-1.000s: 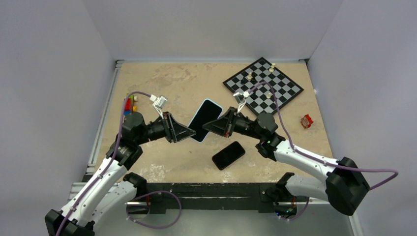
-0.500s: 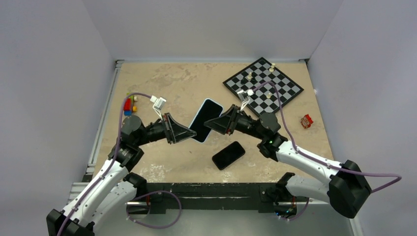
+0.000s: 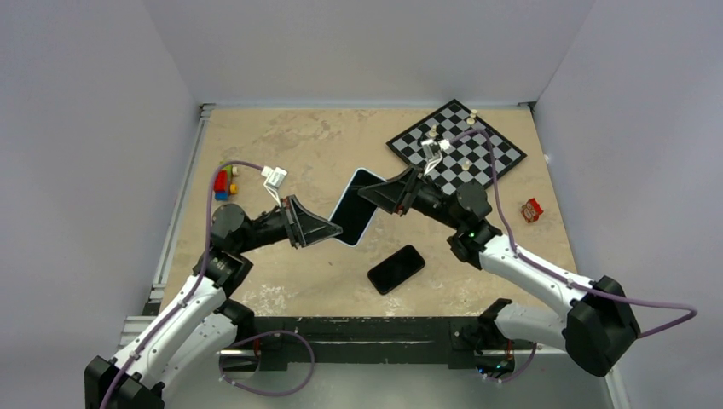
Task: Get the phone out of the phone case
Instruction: Remove the phone case from the phone.
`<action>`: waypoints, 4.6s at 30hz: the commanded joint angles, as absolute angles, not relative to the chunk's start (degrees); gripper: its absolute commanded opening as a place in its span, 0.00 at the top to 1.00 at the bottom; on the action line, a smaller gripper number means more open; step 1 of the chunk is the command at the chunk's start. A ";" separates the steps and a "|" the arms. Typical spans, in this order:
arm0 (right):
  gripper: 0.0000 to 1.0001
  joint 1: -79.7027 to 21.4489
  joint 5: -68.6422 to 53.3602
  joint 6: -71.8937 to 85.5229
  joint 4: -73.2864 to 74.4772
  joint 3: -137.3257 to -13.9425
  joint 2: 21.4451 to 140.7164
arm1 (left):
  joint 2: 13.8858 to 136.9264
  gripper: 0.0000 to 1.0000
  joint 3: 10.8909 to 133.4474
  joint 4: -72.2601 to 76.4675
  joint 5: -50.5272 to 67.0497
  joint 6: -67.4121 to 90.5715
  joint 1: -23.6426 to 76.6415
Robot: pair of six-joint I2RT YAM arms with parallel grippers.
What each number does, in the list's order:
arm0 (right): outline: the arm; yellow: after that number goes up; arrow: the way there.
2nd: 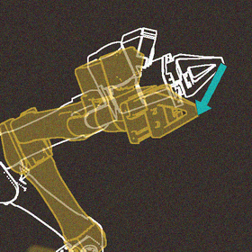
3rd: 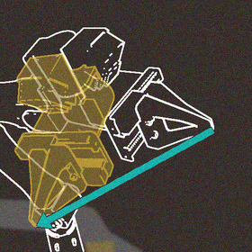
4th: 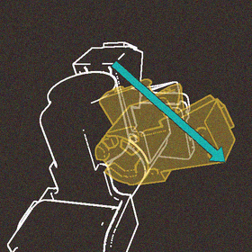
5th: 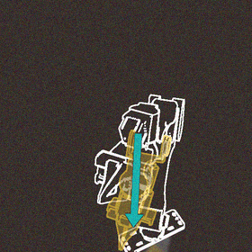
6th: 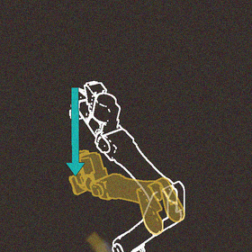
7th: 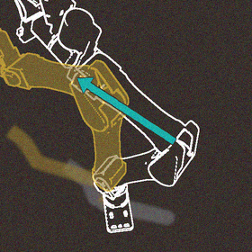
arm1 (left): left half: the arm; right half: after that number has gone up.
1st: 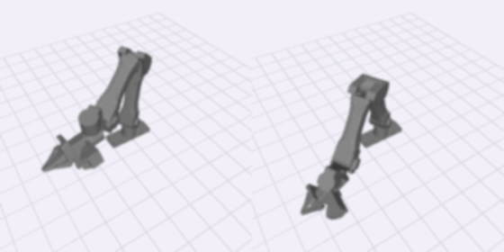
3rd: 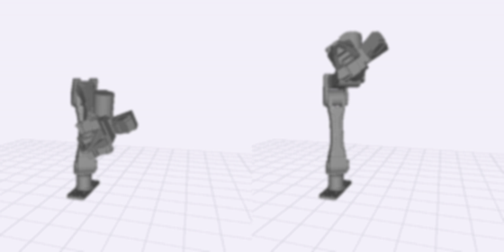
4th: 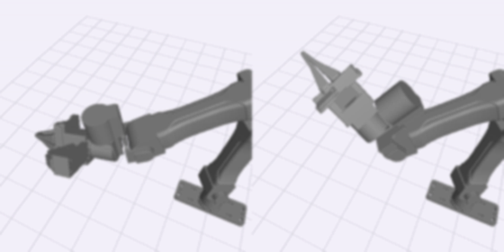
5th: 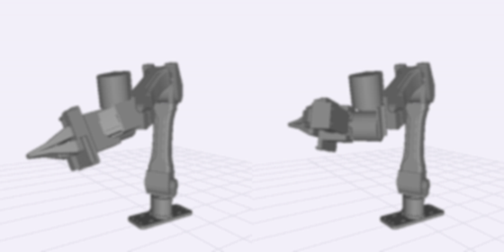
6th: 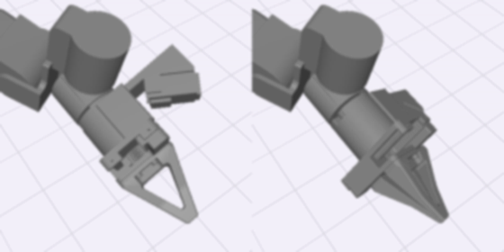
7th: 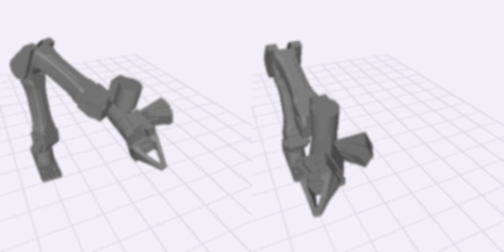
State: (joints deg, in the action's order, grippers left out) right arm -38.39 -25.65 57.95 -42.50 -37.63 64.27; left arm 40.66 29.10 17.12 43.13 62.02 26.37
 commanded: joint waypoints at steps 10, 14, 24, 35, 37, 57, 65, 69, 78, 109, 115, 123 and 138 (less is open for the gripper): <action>0.58 -33.16 -48.18 54.34 -41.05 -48.29 70.08 | 42.06 1.00 33.09 25.62 51.00 61.77 26.46; 0.78 -33.15 -52.14 51.37 -36.97 -49.89 69.32 | 43.46 1.00 34.68 24.69 51.09 61.41 26.46; 0.58 -31.04 -55.25 51.57 -34.50 -48.70 67.55 | 45.38 1.00 37.07 23.76 49.09 61.08 26.28; 0.64 -27.57 -56.70 61.81 -45.94 -46.93 68.98 | 47.72 1.00 36.06 28.05 52.23 63.48 26.26; 0.72 -27.53 -56.80 64.09 -48.73 -47.05 69.76 | 47.43 1.00 35.89 28.08 52.40 63.69 26.27; 1.00 -23.64 -61.10 65.48 -39.28 -49.65 65.83 | 36.97 0.47 41.58 -9.06 47.61 42.69 26.02; 1.00 -23.66 -61.21 67.55 -41.59 -49.60 64.56 | 41.55 0.42 41.19 2.20 54.89 46.33 26.06; 1.00 -23.67 -61.02 68.32 -42.98 -49.42 64.60 | 44.00 0.48 40.00 9.34 57.01 50.85 26.34; 1.00 -23.68 -61.26 70.96 -46.61 -50.00 66.27 | 46.49 0.66 40.95 11.83 57.74 51.20 26.96; 1.00 -24.52 -58.81 117.07 -102.08 -51.36 78.87 | 64.57 1.00 50.53 12.24 60.30 35.87 26.63; 1.00 -24.44 -53.67 115.68 -102.63 -51.24 79.20 | 65.93 1.00 55.43 -7.94 43.57 30.47 26.96; 1.00 -24.59 -49.03 93.70 -80.09 -48.56 72.12 | 55.55 0.79 43.59 7.15 35.56 52.02 28.97; 1.00 -29.95 -36.42 82.08 -68.12 -46.46 66.66 | 55.98 0.54 36.58 18.38 25.98 66.12 35.86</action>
